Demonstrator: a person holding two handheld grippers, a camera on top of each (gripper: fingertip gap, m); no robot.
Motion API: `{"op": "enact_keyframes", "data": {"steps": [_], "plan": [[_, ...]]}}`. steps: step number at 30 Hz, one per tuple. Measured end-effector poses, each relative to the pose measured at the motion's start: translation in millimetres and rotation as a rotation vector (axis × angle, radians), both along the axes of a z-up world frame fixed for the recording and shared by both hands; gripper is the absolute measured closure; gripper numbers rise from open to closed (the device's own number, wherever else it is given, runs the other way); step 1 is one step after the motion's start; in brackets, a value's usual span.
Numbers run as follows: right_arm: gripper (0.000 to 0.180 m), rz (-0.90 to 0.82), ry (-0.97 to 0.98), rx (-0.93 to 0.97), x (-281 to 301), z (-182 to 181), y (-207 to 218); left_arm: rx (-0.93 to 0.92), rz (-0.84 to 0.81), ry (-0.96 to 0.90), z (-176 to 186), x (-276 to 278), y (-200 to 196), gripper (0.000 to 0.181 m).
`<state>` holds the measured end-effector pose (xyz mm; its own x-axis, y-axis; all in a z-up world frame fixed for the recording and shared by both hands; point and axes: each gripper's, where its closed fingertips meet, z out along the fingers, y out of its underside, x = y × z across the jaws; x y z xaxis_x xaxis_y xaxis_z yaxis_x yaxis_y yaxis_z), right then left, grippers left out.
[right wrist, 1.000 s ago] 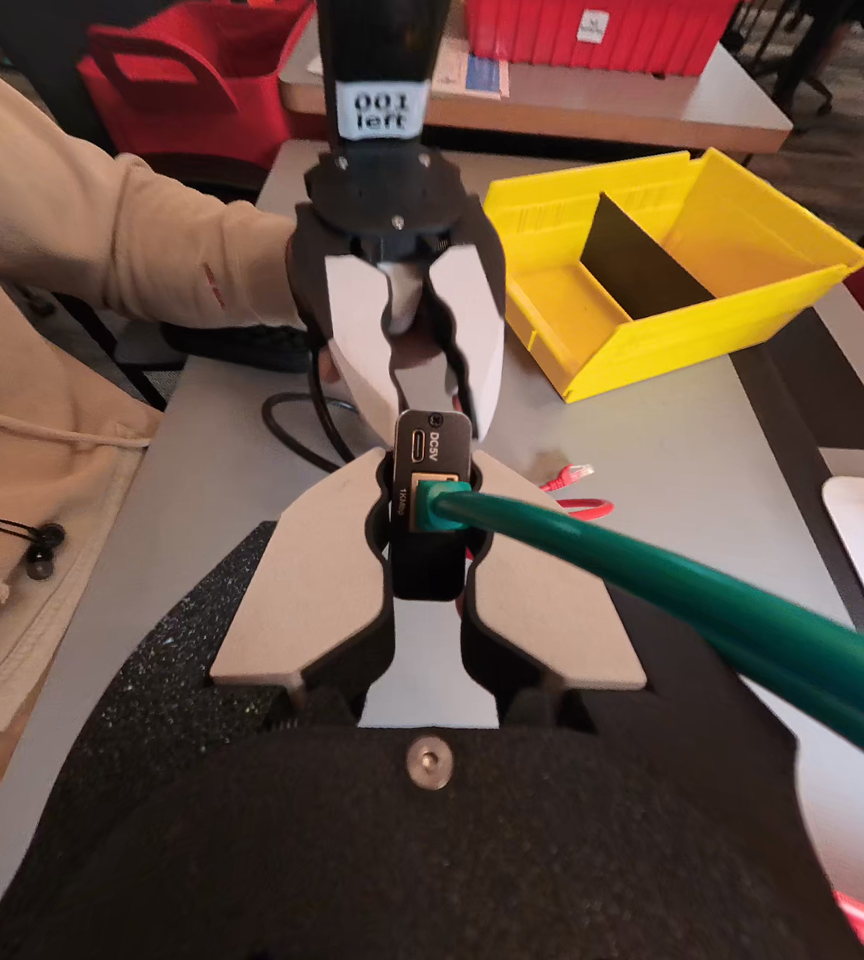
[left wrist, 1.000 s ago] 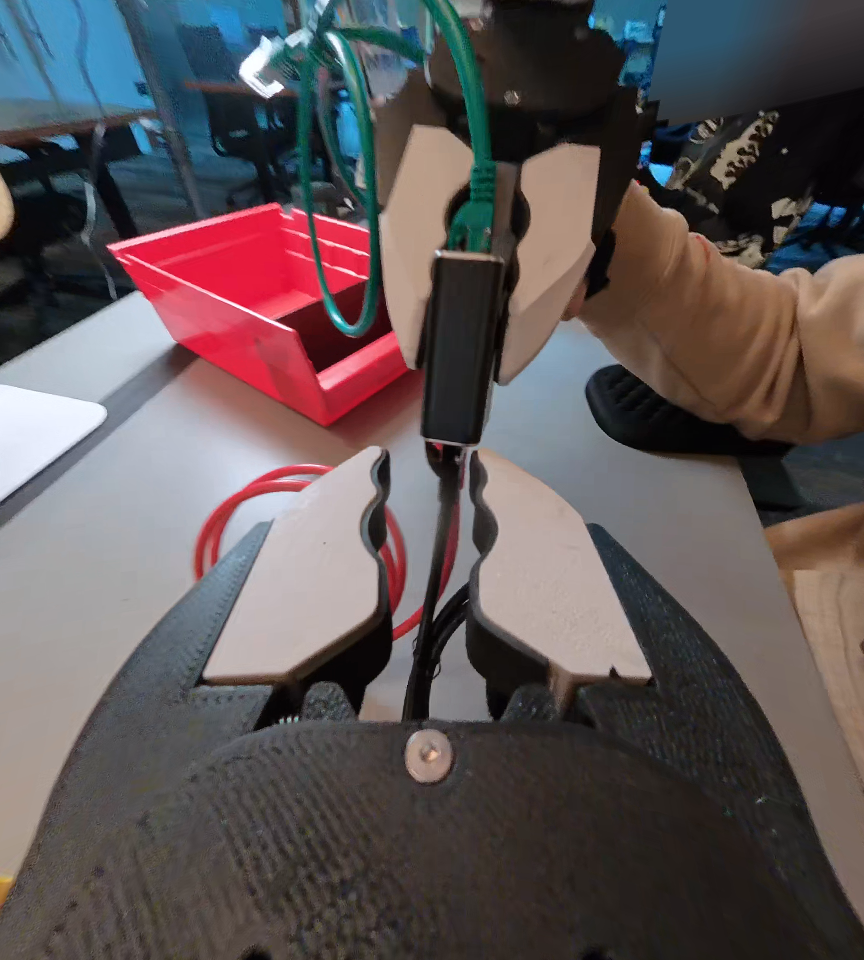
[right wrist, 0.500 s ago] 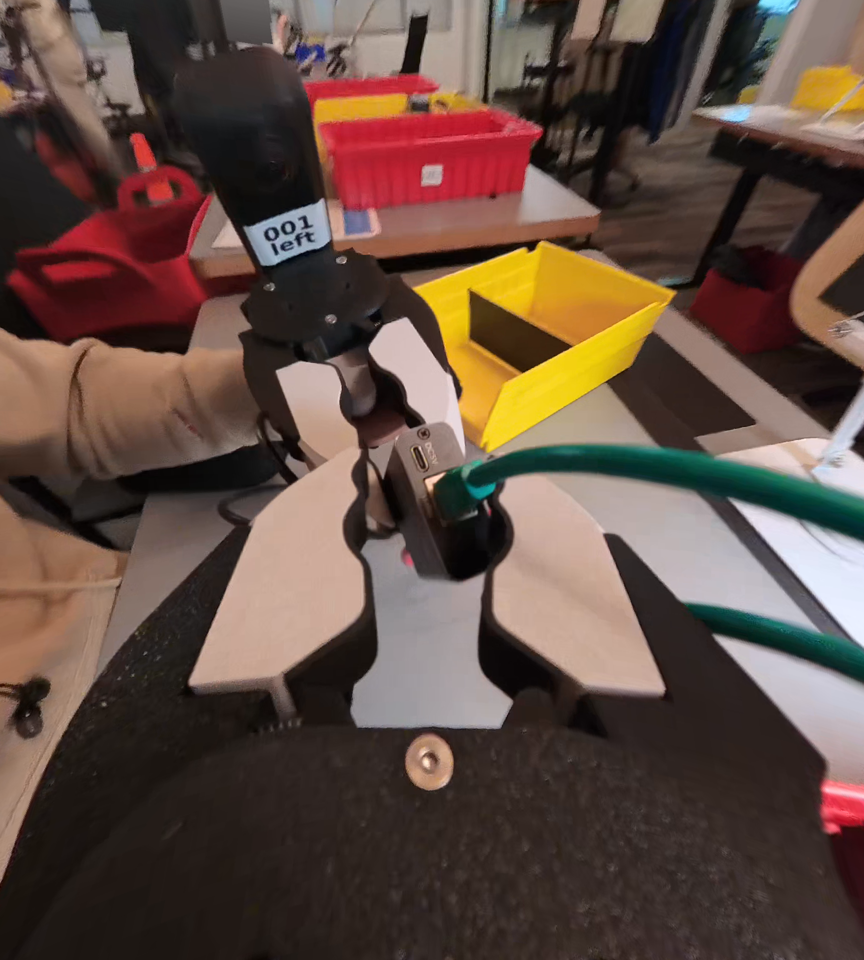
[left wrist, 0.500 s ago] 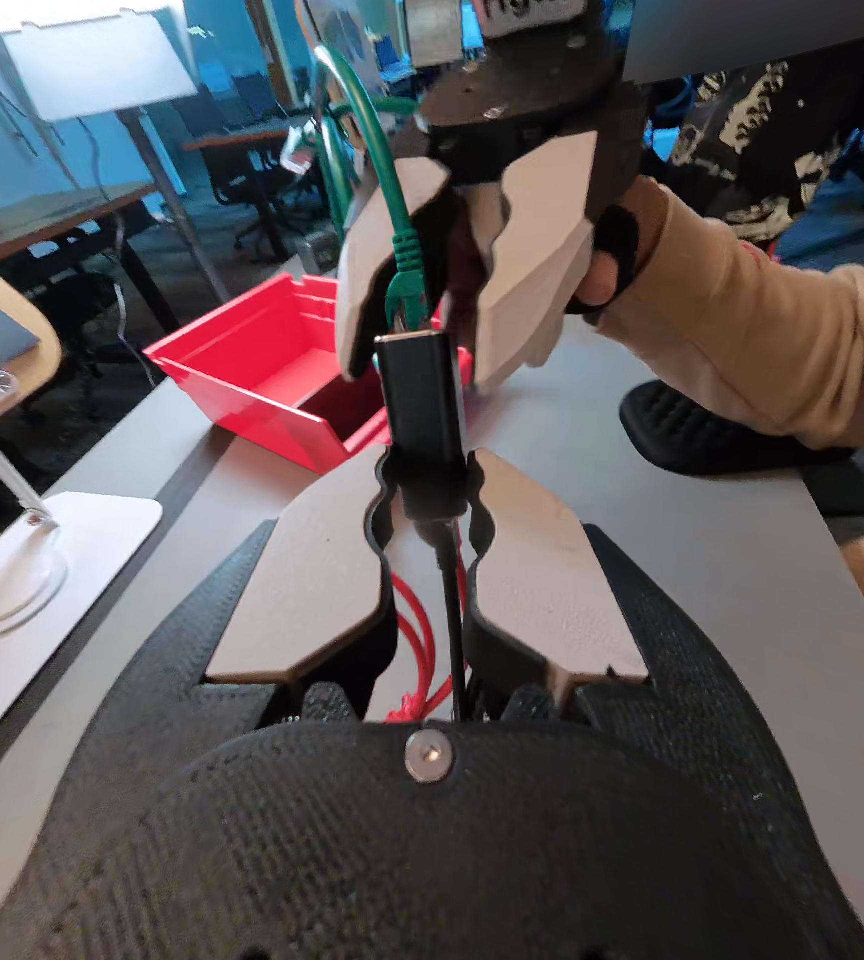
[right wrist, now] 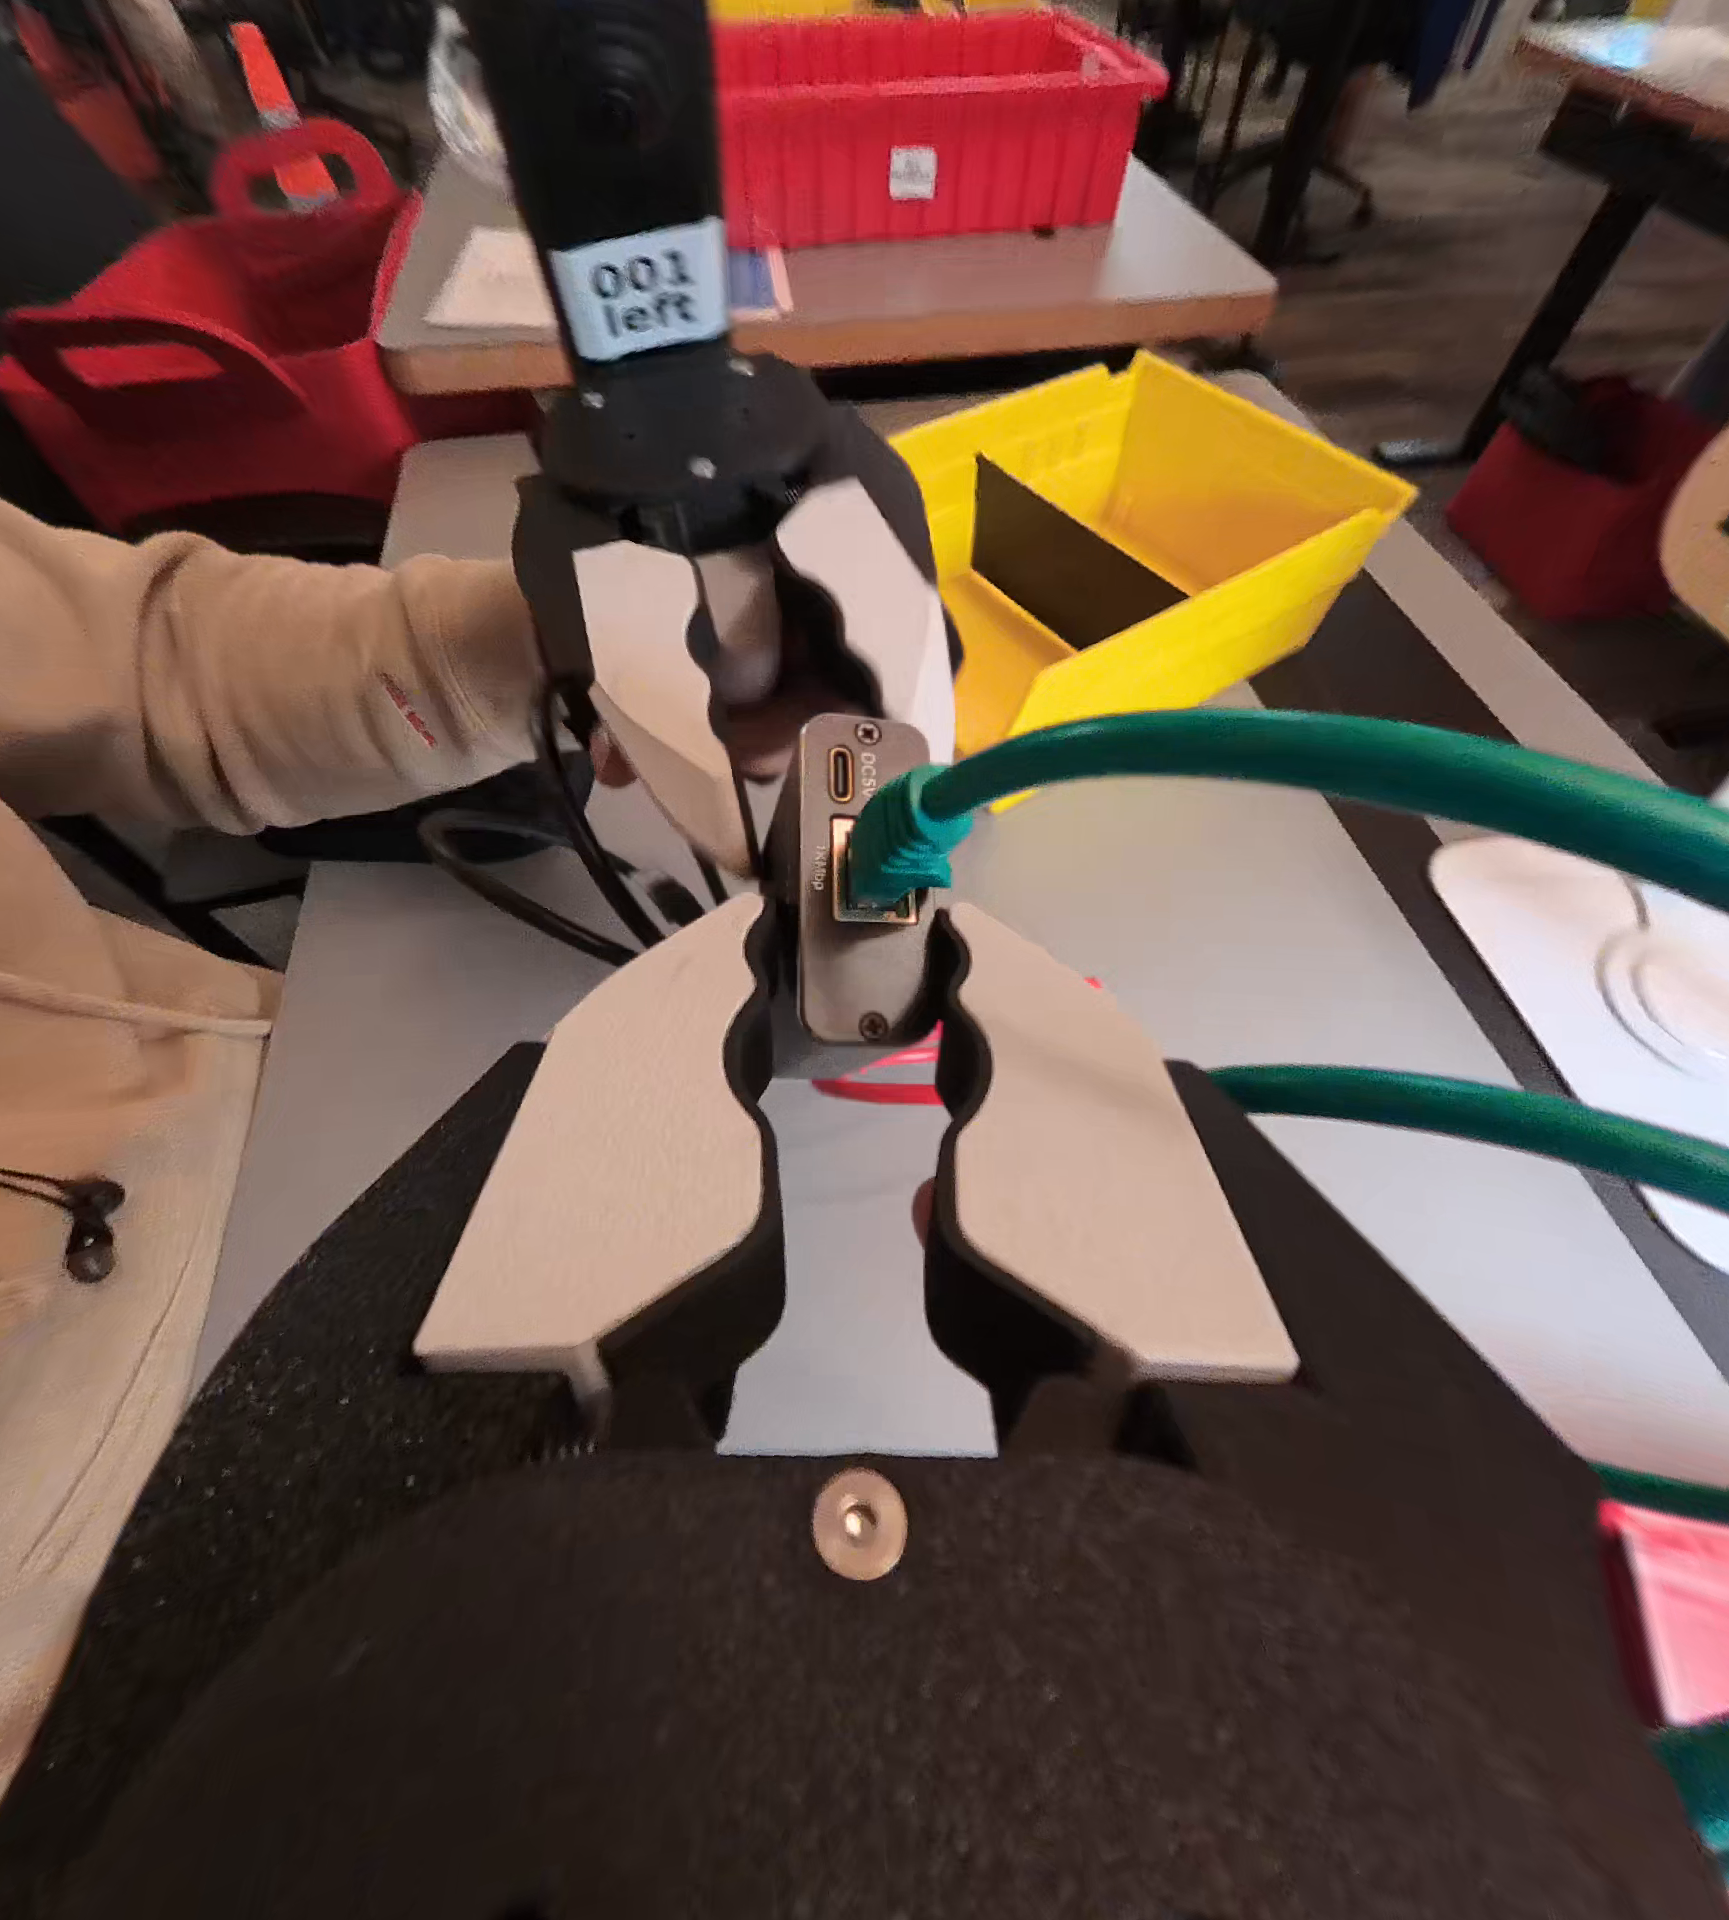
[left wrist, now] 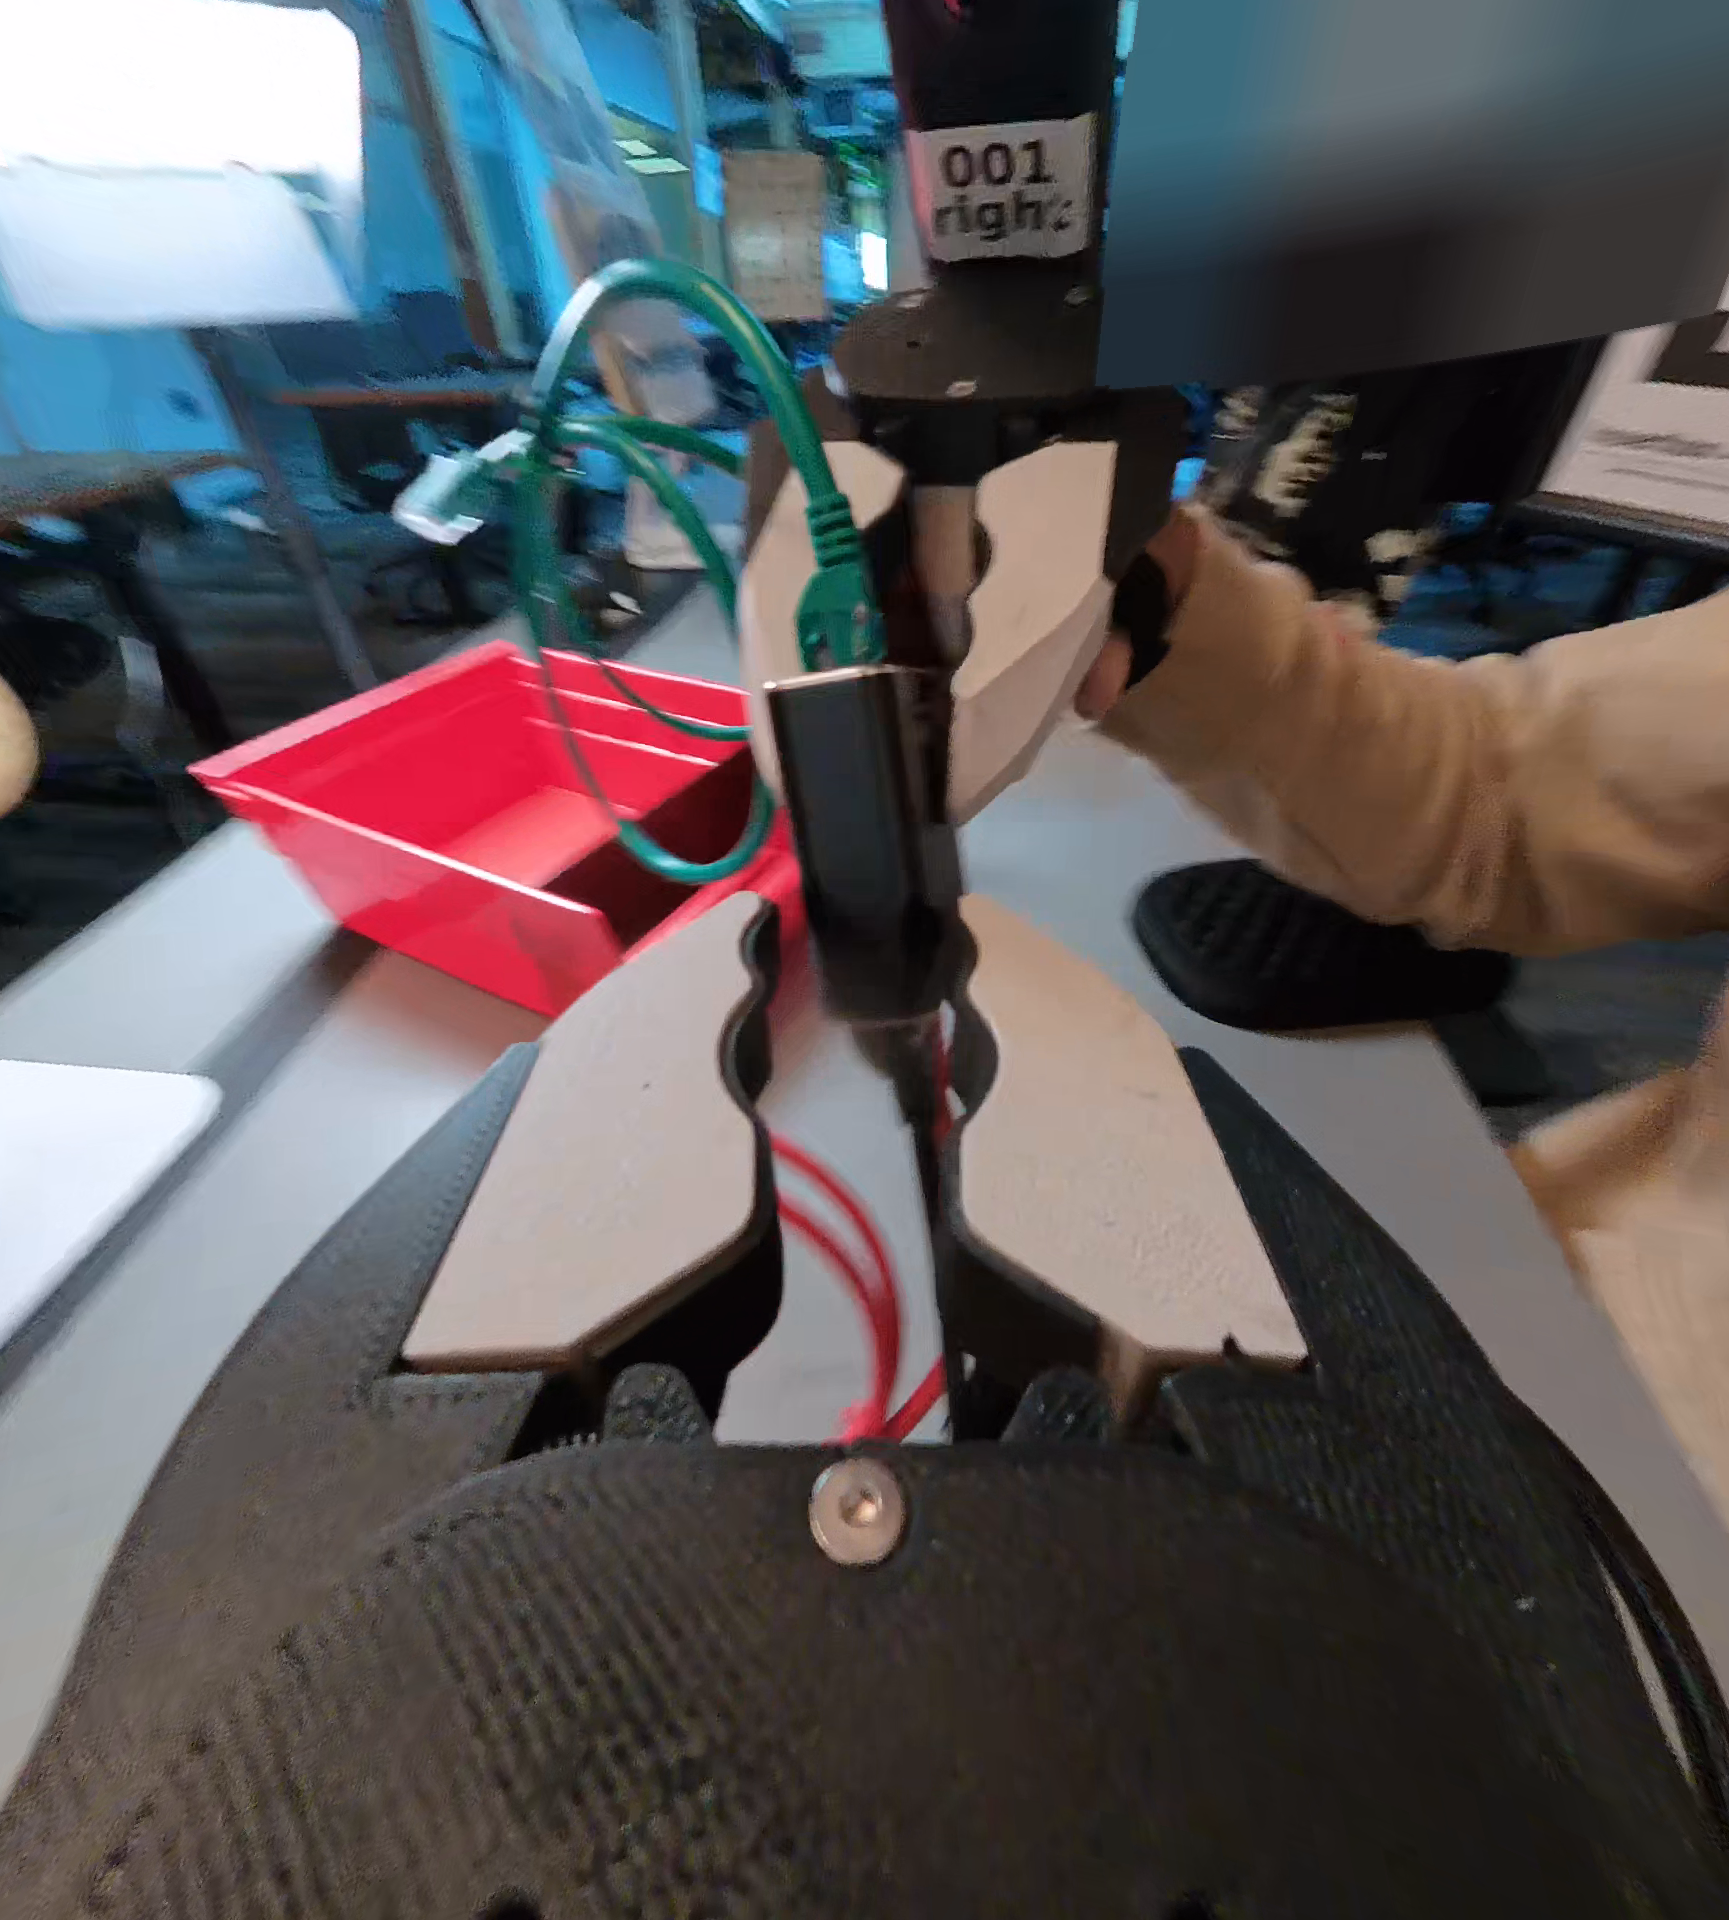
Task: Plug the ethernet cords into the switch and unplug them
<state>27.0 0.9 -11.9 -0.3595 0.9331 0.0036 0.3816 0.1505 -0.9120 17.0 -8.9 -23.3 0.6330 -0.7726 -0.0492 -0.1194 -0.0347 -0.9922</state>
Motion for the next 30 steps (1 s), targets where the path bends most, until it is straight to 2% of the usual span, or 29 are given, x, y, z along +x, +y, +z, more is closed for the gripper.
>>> {"op": "enact_keyframes", "data": {"steps": [1, 6, 10, 13, 16, 20, 24, 30], "plan": [[0.153, -0.014, -0.025, 0.016, 5.3, 9.8, 8.0, 0.054, 0.070, 0.008, 7.6, -10.4, 4.9, 0.143], [0.154, -0.190, -0.120, 0.148, 38.6, 84.3, 77.8, 0.228, 0.418, -0.097, 48.8, -91.3, 13.2, 0.149], [0.154, -0.422, -0.196, 0.248, 64.6, 130.9, 153.6, 0.221, 0.495, -0.110, 48.5, -123.5, 8.5, 0.150], [0.154, -0.585, -0.266, 0.300, 81.5, 138.8, 208.5, 0.197, 0.495, -0.133, 43.3, -129.1, 8.6, 0.150], [0.154, -0.684, -0.352, 0.285, 92.9, 109.2, 258.1, 0.171, 0.497, -0.129, 33.9, -128.9, 11.7, 0.150], [0.155, -0.767, -0.438, 0.203, 99.4, 35.0, 303.7, 0.138, 0.513, -0.124, 20.5, -127.7, 14.9, 0.150], [0.155, -0.795, -0.474, 0.135, 93.4, -29.2, 320.1, 0.112, 0.542, -0.130, 8.9, -132.3, 17.9, 0.149], [0.155, -0.843, -0.451, 0.065, 79.6, -67.5, 332.3, 0.081, 0.563, -0.139, -2.1, -138.4, 23.0, 0.149]]}}
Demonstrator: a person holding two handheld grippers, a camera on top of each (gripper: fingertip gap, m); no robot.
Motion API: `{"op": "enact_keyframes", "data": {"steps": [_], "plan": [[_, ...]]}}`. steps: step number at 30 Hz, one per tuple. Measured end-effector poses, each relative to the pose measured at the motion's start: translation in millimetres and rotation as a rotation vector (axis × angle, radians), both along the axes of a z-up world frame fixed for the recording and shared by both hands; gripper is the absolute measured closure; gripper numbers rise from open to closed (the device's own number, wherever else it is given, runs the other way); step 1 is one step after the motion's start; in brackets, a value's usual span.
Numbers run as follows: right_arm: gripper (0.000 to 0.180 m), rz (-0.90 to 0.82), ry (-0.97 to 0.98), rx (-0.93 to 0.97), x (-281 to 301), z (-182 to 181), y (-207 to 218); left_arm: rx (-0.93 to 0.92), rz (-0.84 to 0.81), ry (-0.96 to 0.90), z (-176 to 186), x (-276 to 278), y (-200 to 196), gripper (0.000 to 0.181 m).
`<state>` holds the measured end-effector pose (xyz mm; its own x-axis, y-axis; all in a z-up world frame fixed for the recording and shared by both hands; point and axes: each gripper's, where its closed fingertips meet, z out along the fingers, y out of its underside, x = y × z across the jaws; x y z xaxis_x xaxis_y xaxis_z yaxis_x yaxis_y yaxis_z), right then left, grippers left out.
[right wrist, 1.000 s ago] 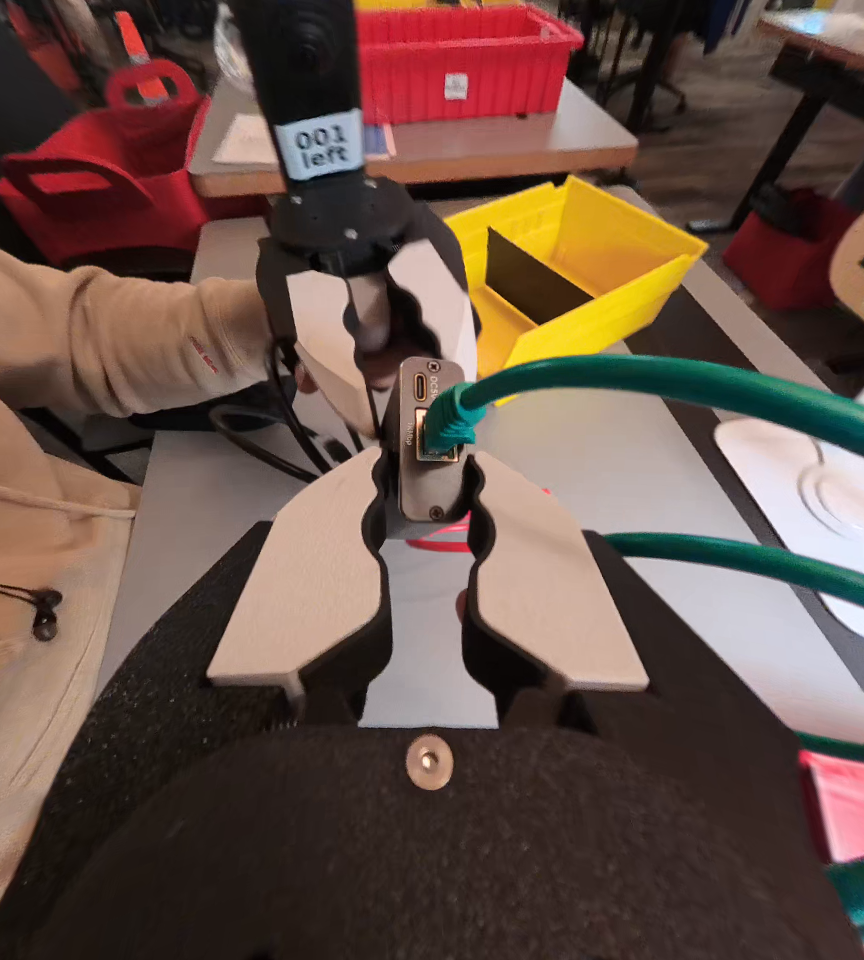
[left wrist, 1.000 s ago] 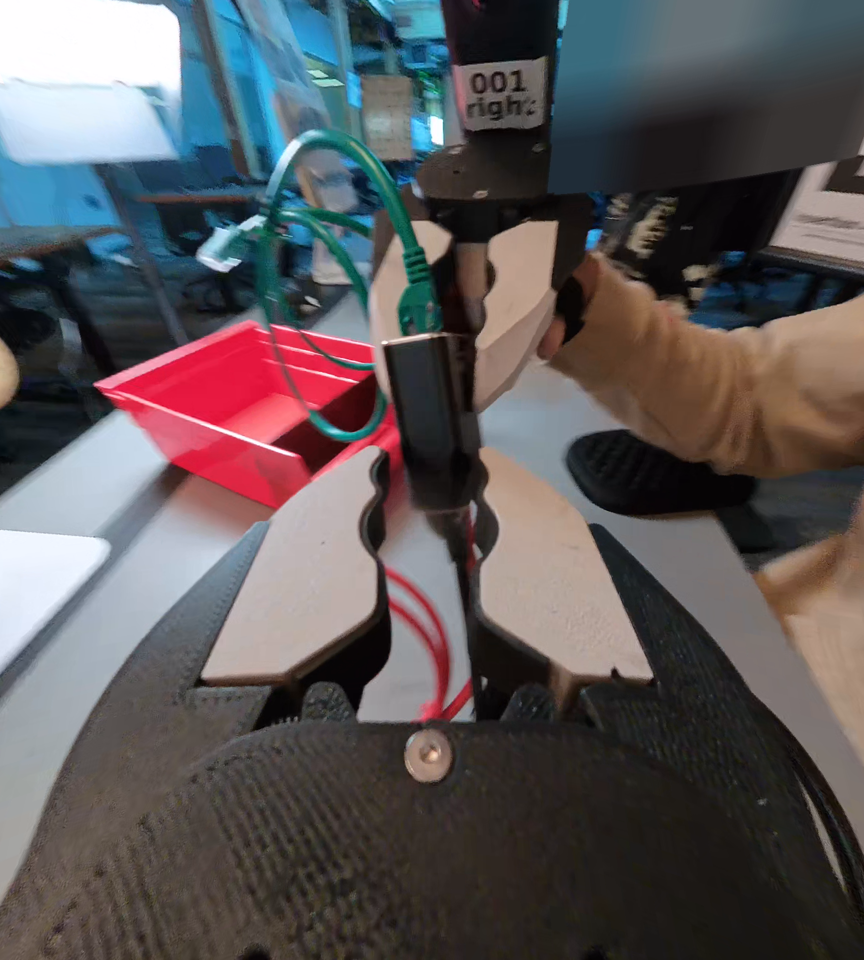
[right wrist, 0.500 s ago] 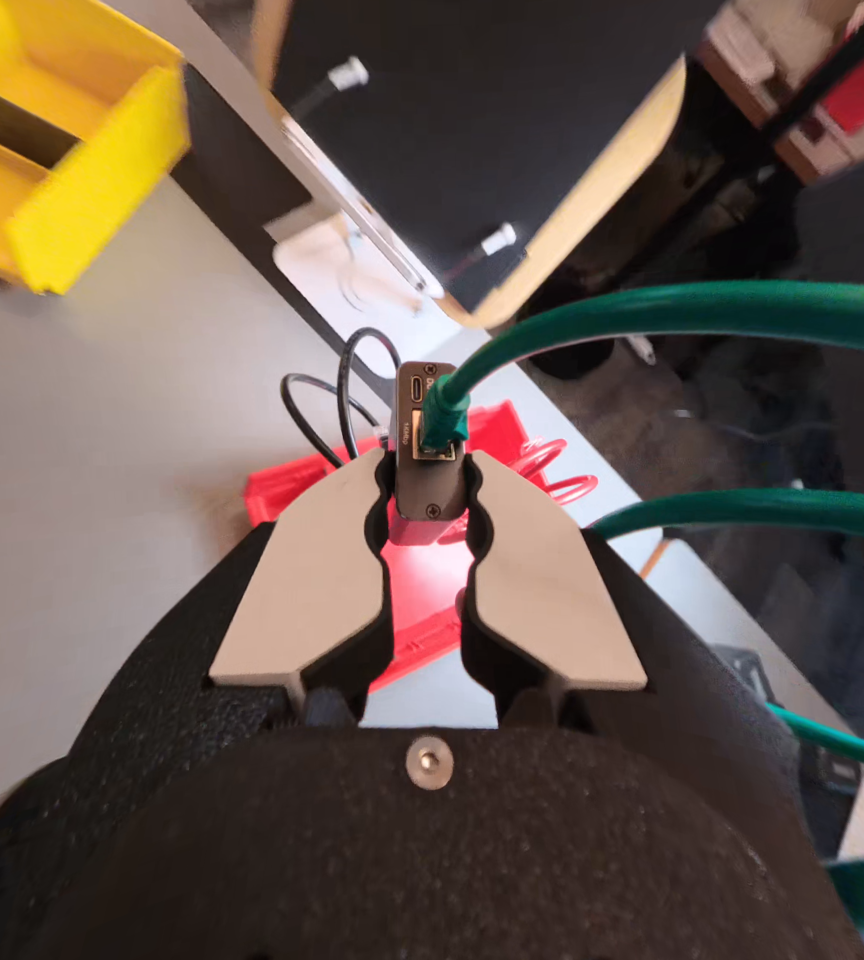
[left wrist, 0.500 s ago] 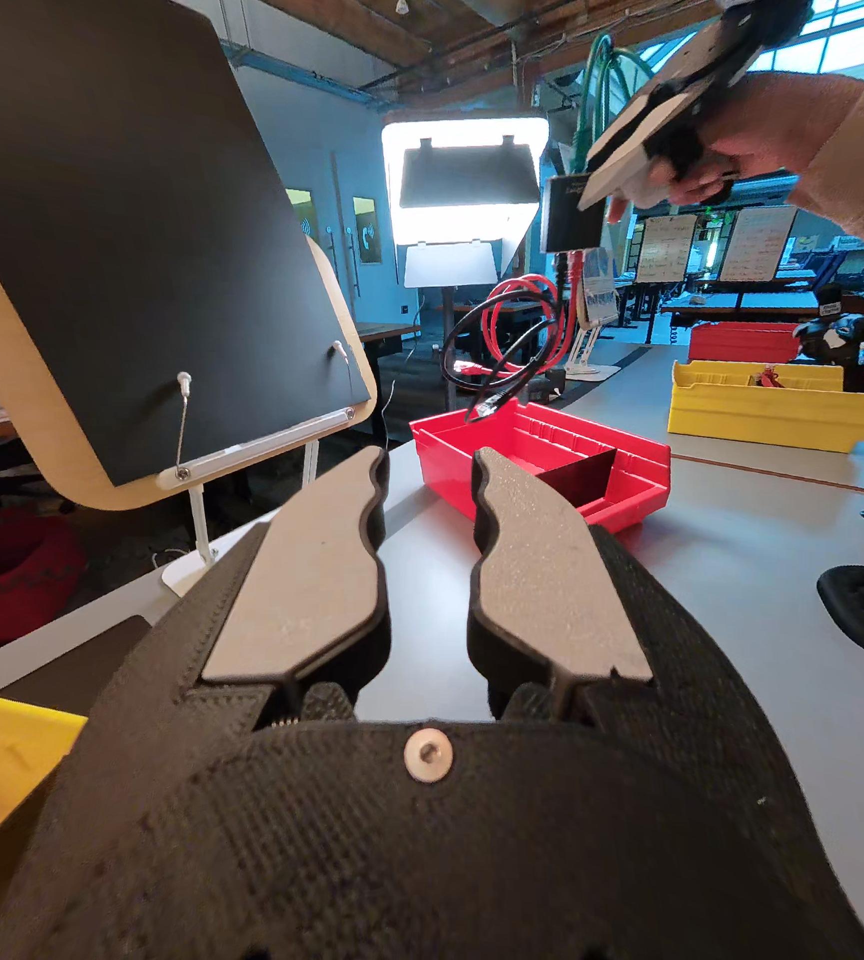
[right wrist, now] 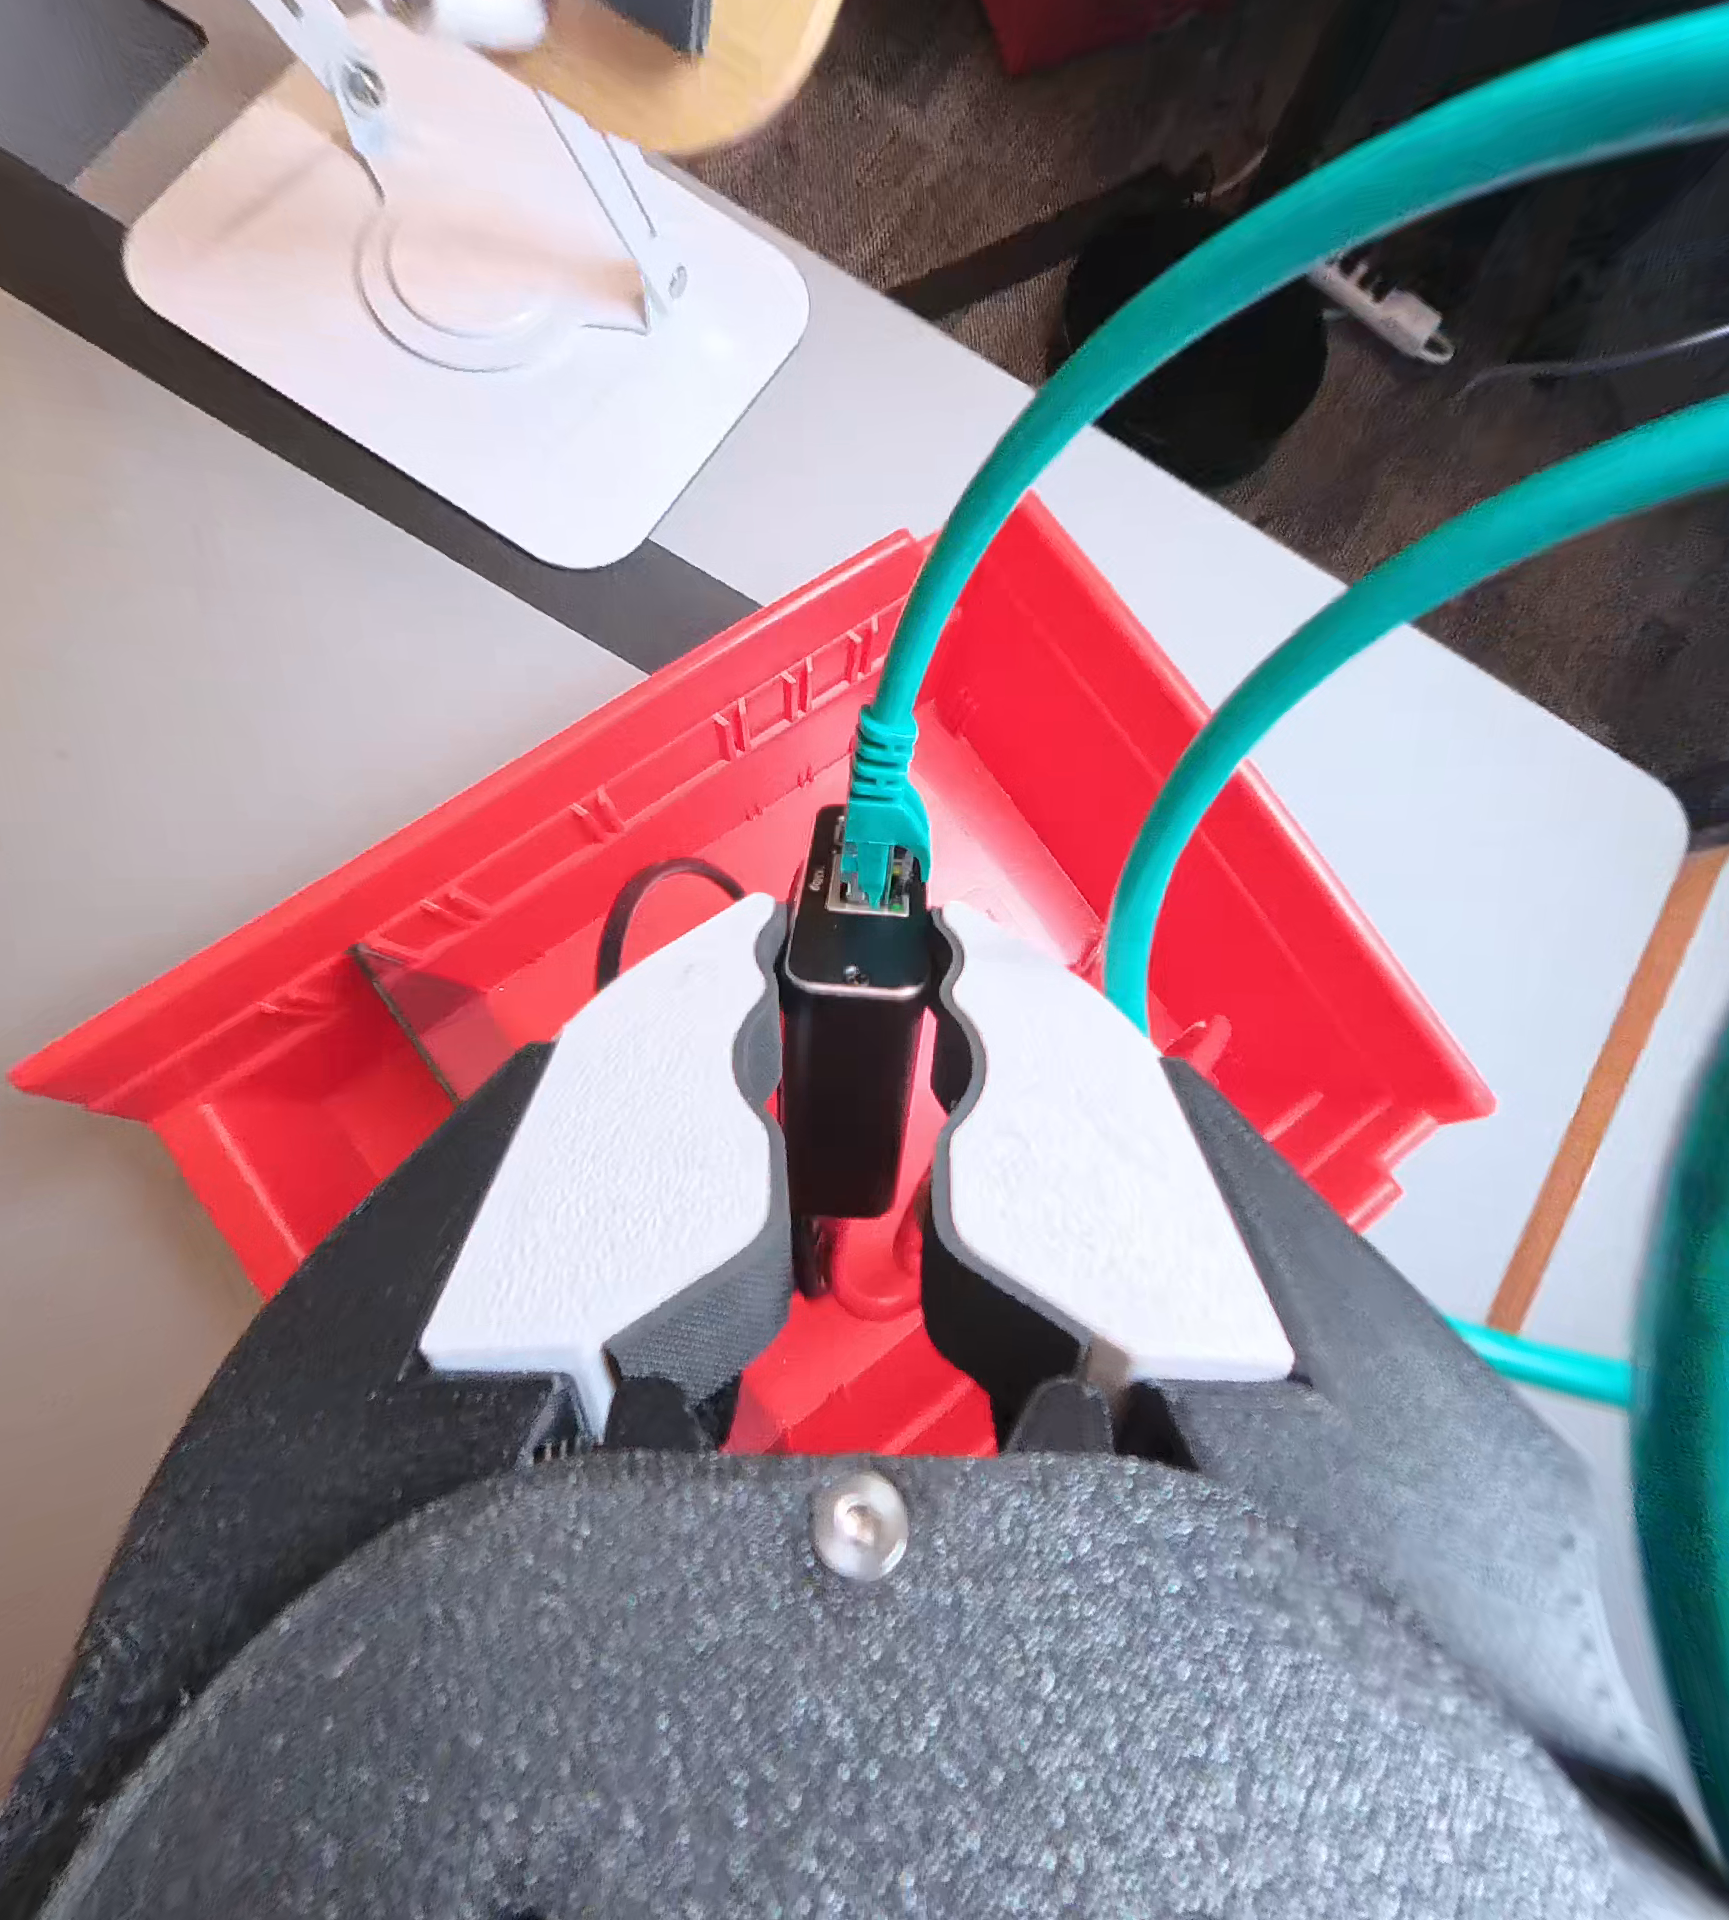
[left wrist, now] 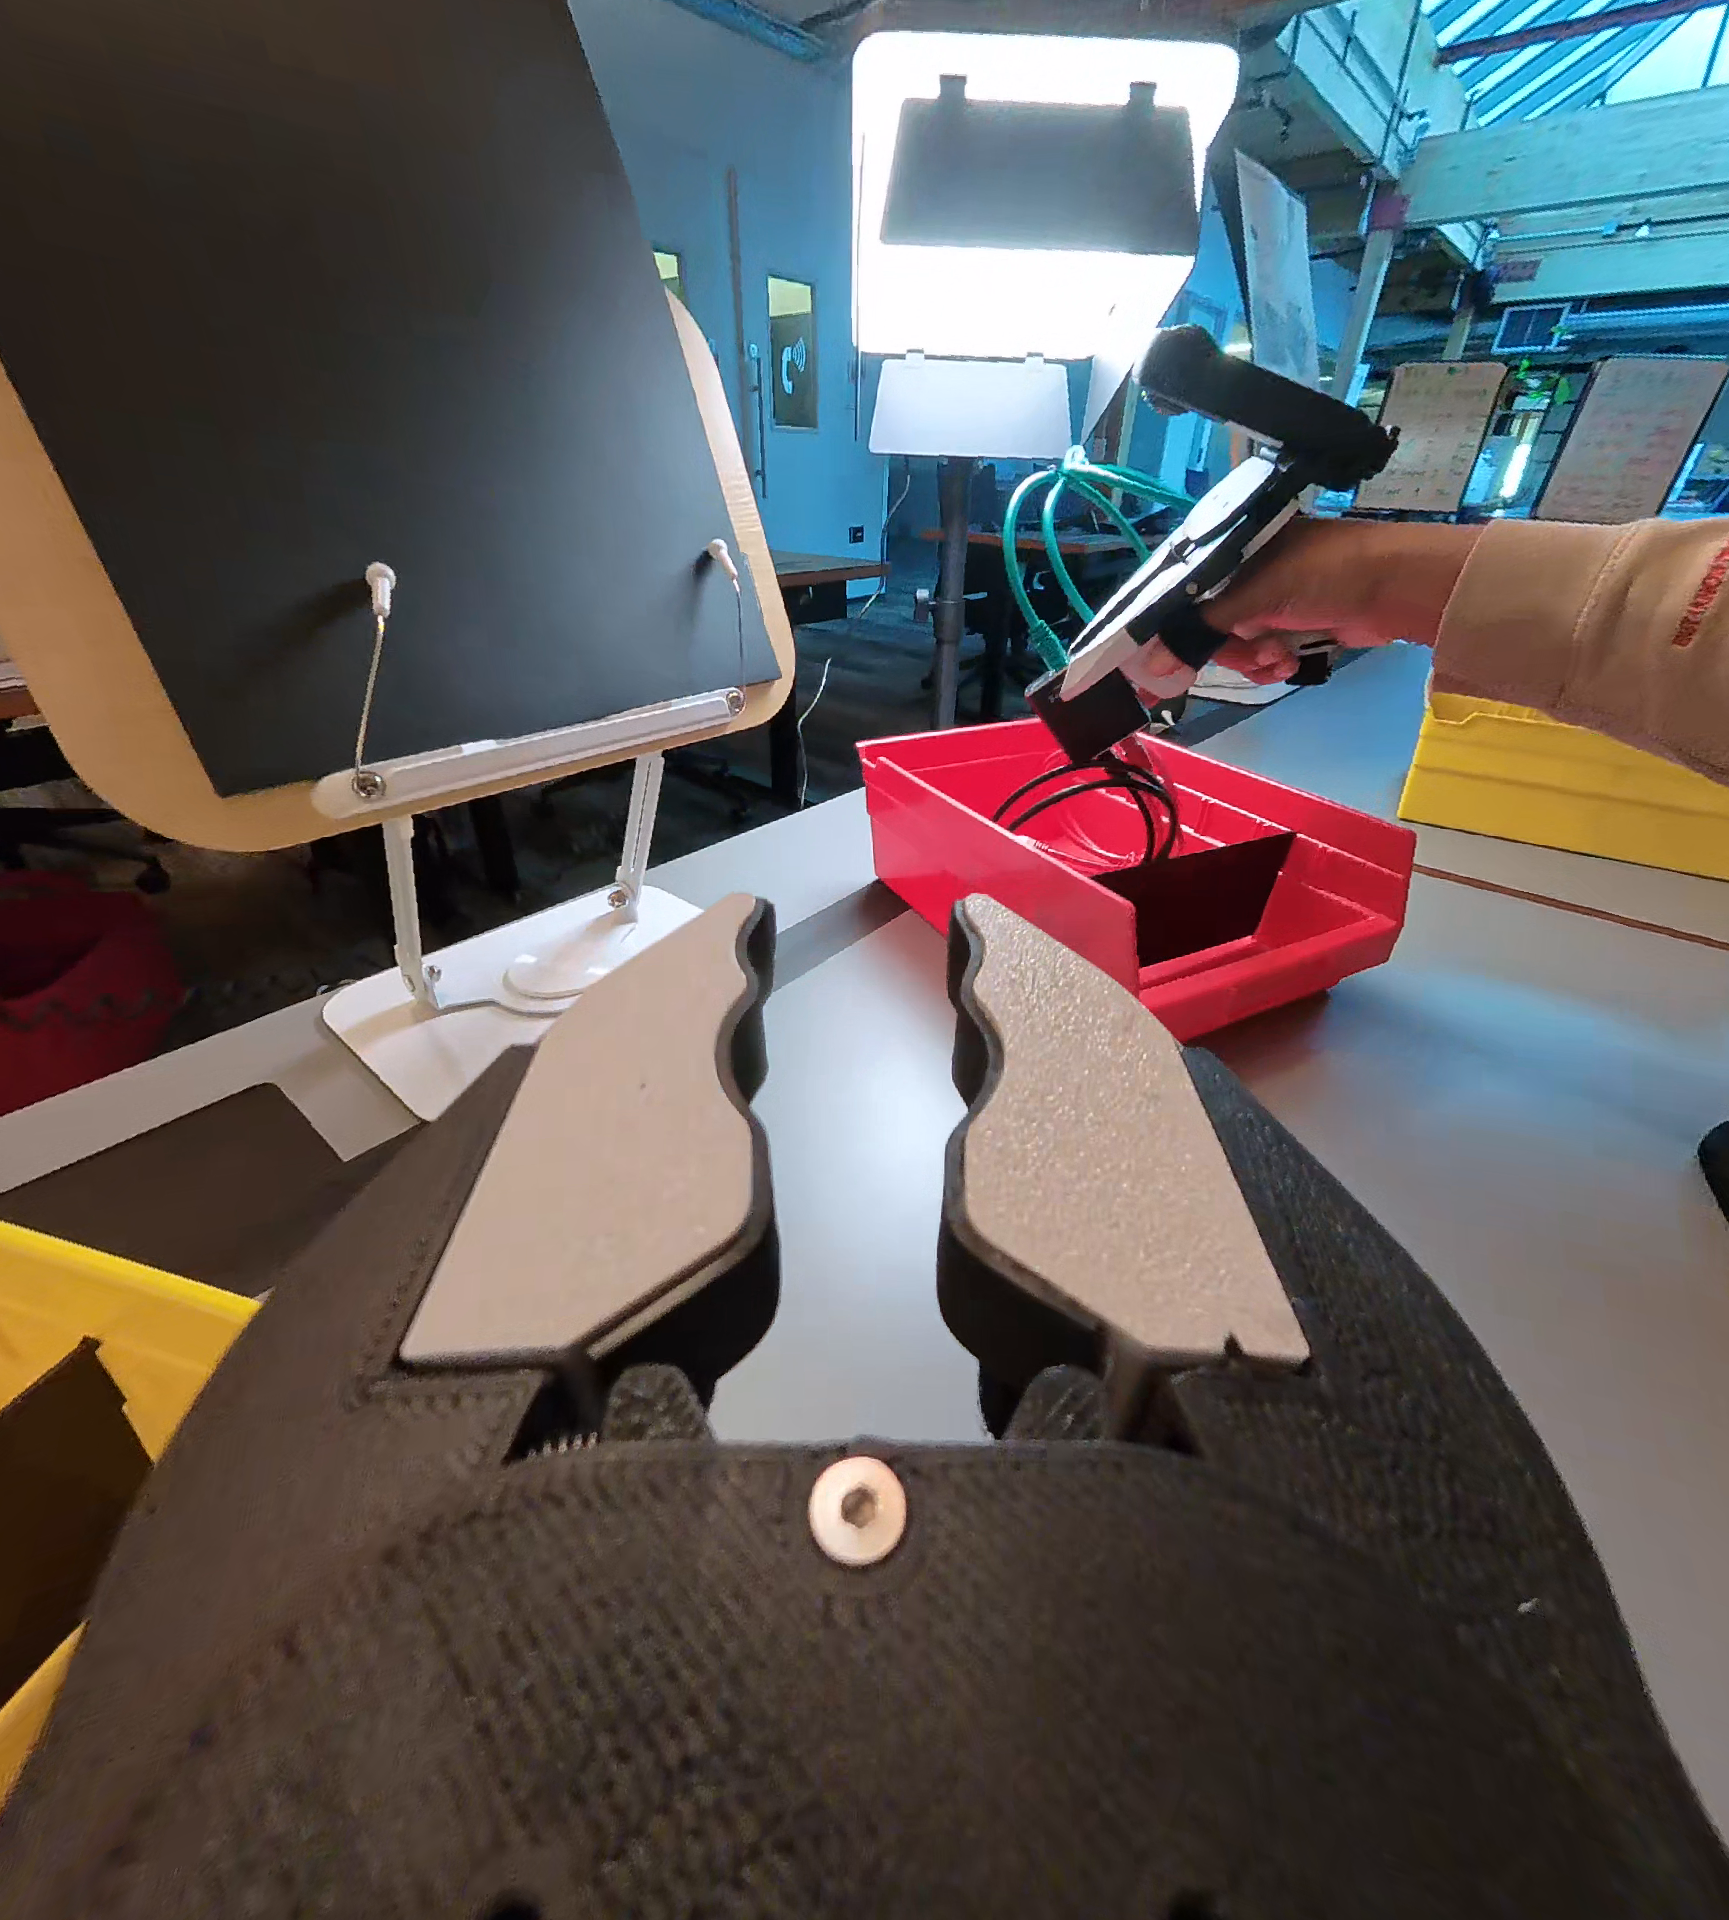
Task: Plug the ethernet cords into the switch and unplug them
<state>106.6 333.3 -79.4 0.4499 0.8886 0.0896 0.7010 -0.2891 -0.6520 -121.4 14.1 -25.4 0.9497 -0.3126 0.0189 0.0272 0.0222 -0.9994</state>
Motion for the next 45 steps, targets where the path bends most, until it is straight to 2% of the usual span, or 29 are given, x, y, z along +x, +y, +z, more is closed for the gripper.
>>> {"op": "enact_keyframes", "data": {"steps": [9, 13, 16, 19, 25, 32, 36, 41, 45], "plan": [[0.155, -0.042, -0.104, -0.008, -10.2, -49.6, 9.7, -0.083, -0.030, 0.026, -23.3, 9.0, 5.1, 0.146], [0.154, -0.061, -0.138, 0.007, -11.9, -47.9, 16.2, -0.159, -0.086, 0.065, -41.4, 22.2, 8.5, 0.143], [0.147, -0.059, -0.178, 0.027, -8.8, -43.0, 19.1, -0.192, -0.104, 0.088, -50.8, 28.7, 10.5, 0.143], [0.138, -0.045, -0.183, 0.023, -6.3, -33.7, 15.2, -0.210, -0.116, 0.092, -55.0, 31.6, 11.2, 0.143], [0.136, -0.012, -0.143, 0.006, 0.7, -18.5, 1.7, -0.221, -0.107, 0.098, -58.5, 29.3, 12.6, 0.143], [0.132, -0.055, -0.190, 0.025, 13.3, -49.3, 11.4, -0.231, -0.097, 0.107, -61.8, 28.8, 13.8, 0.143], [0.142, -0.044, -0.135, 0.057, 2.1, -55.2, 17.4, -0.241, -0.094, 0.116, -66.1, 27.8, 14.3, 0.144], [0.147, 0.078, -0.245, 0.024, -7.5, -55.9, 1.3, -0.258, -0.092, 0.113, -72.1, 25.0, 16.0, 0.144], [0.150, 0.174, -0.451, -0.033, -0.9, -50.7, -16.2, -0.264, -0.091, 0.111, -74.2, 23.8, 16.4, 0.145]]}}
